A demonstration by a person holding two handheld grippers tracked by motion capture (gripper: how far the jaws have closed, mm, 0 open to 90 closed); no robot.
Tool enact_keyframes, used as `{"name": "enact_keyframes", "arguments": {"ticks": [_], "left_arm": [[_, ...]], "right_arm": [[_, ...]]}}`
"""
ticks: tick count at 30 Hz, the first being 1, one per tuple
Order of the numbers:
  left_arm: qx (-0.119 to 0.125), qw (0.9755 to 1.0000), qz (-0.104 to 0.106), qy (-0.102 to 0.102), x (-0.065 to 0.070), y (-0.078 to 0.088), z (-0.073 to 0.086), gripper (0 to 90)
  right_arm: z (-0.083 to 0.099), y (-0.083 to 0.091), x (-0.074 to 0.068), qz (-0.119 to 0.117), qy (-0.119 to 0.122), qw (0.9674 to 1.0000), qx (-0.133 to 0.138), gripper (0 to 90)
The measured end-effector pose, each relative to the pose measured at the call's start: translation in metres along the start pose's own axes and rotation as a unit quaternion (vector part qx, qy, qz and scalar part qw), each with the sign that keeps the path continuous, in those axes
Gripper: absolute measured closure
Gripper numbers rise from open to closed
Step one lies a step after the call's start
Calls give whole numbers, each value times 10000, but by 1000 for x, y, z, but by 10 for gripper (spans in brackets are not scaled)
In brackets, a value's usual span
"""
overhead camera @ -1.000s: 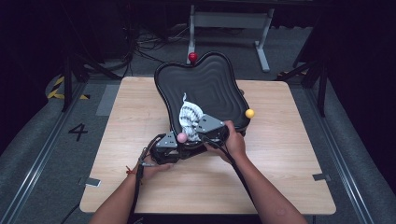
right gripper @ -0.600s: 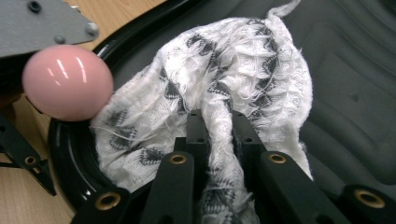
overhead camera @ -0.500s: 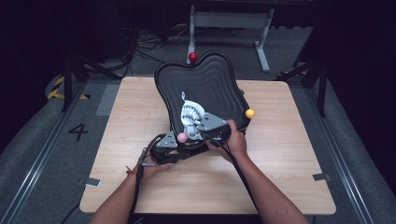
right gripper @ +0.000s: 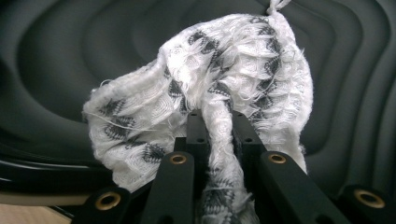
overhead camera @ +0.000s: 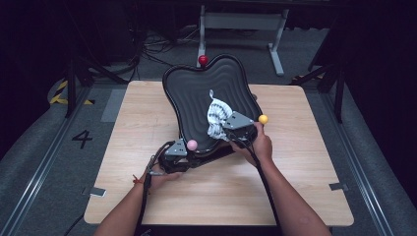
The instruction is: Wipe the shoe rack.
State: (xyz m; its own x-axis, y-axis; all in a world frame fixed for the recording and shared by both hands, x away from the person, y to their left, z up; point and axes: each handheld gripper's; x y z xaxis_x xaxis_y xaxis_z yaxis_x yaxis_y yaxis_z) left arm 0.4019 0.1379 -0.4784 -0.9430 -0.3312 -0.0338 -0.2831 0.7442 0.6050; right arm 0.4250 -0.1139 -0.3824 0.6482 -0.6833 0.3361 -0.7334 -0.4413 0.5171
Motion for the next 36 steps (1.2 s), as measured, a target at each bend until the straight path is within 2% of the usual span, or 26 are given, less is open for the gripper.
{"name": "enact_keyframes", "arguments": {"ticks": [7, 12, 13, 20, 28, 33, 36], "left_arm": [[-9, 10000, 73, -57, 0, 0, 0, 742], [-7, 10000, 77, -57, 0, 0, 0, 742], [-2, 10000, 81, -56, 0, 0, 0, 742], [-15, 9999, 91, -73, -1, 0, 0, 742], [-11, 9999, 101, -89, -1, 0, 0, 742], [-10, 9999, 103, -93, -1, 0, 0, 742], [-15, 9999, 106, -90, -1, 0, 0, 742]], "right_arm": [[10, 2, 21, 337, -281, 9989, -151, 812], [17, 4, 35, 548, -471, 9970, -259, 812], [20, 5, 41, 665, -564, 9957, -314, 813], [25, 6, 53, 974, -479, 9929, -496, 813], [24, 5, 55, 962, -573, 9925, -481, 812], [20, 3, 50, 770, -598, 9945, -377, 812], [12, 1, 40, 607, -502, 9964, -301, 812]]}}
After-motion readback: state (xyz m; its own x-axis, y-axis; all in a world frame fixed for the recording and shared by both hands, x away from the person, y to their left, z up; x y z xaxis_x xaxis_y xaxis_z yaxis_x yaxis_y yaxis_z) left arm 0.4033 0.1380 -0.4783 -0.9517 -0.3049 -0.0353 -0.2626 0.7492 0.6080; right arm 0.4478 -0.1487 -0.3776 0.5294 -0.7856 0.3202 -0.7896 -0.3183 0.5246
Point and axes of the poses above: each handheld gripper's, and its own axes: y roughly backward along the jaws, z roughly out of its underside, x roughly to its right, and after that the axes turned 5 degrees about -y, right-handed
